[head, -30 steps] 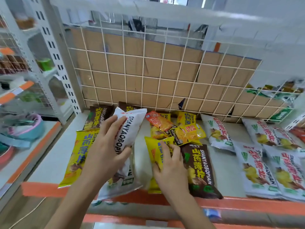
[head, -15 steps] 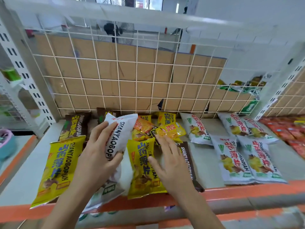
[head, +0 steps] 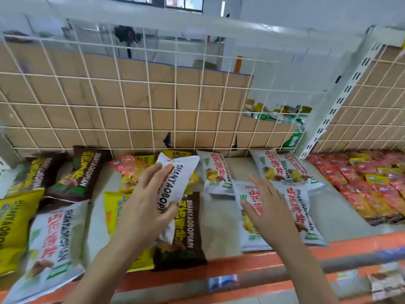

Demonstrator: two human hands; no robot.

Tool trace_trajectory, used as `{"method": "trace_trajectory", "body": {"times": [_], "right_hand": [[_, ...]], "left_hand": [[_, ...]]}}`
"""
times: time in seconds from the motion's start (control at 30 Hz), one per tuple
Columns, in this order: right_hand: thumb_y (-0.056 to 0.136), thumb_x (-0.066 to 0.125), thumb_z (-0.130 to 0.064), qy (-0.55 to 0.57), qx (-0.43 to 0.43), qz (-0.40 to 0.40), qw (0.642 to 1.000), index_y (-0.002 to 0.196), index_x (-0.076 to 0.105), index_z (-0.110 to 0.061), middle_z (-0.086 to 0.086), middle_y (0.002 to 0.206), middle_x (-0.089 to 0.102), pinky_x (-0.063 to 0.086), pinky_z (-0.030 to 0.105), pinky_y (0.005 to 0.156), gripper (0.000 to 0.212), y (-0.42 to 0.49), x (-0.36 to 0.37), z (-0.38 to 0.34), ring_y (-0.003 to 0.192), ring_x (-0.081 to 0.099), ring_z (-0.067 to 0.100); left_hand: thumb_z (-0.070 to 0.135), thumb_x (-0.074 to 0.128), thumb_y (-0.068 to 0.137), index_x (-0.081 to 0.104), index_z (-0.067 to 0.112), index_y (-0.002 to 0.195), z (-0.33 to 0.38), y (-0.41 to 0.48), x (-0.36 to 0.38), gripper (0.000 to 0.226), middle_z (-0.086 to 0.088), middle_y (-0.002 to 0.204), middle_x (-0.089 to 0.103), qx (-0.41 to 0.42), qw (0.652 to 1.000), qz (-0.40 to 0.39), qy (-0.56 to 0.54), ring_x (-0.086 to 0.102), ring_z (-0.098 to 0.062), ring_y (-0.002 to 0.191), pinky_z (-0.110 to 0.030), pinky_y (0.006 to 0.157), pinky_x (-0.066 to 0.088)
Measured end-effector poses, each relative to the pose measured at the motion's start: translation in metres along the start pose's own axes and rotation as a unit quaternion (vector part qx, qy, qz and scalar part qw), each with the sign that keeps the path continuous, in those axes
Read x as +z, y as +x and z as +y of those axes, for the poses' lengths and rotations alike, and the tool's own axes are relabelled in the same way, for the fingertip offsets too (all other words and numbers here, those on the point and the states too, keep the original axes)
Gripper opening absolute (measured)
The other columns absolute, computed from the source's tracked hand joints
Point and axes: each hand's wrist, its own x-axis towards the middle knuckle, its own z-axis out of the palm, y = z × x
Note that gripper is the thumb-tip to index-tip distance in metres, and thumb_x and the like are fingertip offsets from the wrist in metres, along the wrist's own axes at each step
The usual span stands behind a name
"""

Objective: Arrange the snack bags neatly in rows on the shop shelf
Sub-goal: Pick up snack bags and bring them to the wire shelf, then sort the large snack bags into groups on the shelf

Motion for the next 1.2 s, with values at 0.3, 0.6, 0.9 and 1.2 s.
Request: {"method": "trace_trajectory", "body": {"times": [0.3,0.6,0.9,1.2], "right_hand": [[0.086,0.047,-0.044,0.022,-0.013,-0.002,1.000,0.133,0.027,-0.042,-0.011,0.138,0.039,0.030,0.031,0.103,0.051,-0.002,-0.034,0.080,0.128,0.036,0.011],[0.091,0.046,-0.038,0.046,-0.057,-0.031,0.997,0.130,0.019,-0.045,-0.011,0.143,0.035,0.024,0.023,0.103,0.048,-0.003,-0.042,0.105,0.132,0.030,0.008],[0.091,0.054,-0.027,0.049,-0.072,-0.056,0.995,0.140,0.030,-0.033,-0.014,0.142,0.034,0.022,0.020,0.097,0.055,0.002,-0.039,0.109,0.131,0.028,0.004],[0.091,0.052,-0.032,0.089,-0.093,-0.056,0.990,0.136,0.031,-0.036,-0.023,0.127,0.030,0.027,0.027,0.104,0.051,0.007,-0.032,0.100,0.126,0.032,0.004]], "left_hand": [[0.036,0.062,0.076,0.034,0.035,0.140,0.054,-0.005,0.078,0.071,0.016,0.146,0.025,-0.047,0.995,-0.069,0.045,0.038,-0.007,0.127,-0.025,0.082,0.044],[0.029,0.058,0.083,0.022,0.029,0.145,0.082,-0.015,0.134,0.071,0.004,0.151,0.015,-0.132,0.981,-0.085,0.112,0.036,-0.021,0.129,-0.032,0.096,0.040],[0.066,0.011,0.074,0.016,0.023,0.149,0.089,-0.022,0.168,0.086,-0.007,0.156,0.012,-0.172,0.971,-0.066,0.156,0.034,-0.033,0.129,-0.040,0.106,0.030],[0.075,-0.007,0.064,-0.005,0.040,0.145,0.090,-0.027,0.145,0.088,0.010,0.156,-0.013,-0.144,0.968,-0.098,0.180,-0.011,-0.013,0.143,-0.034,0.115,-0.004]]}}
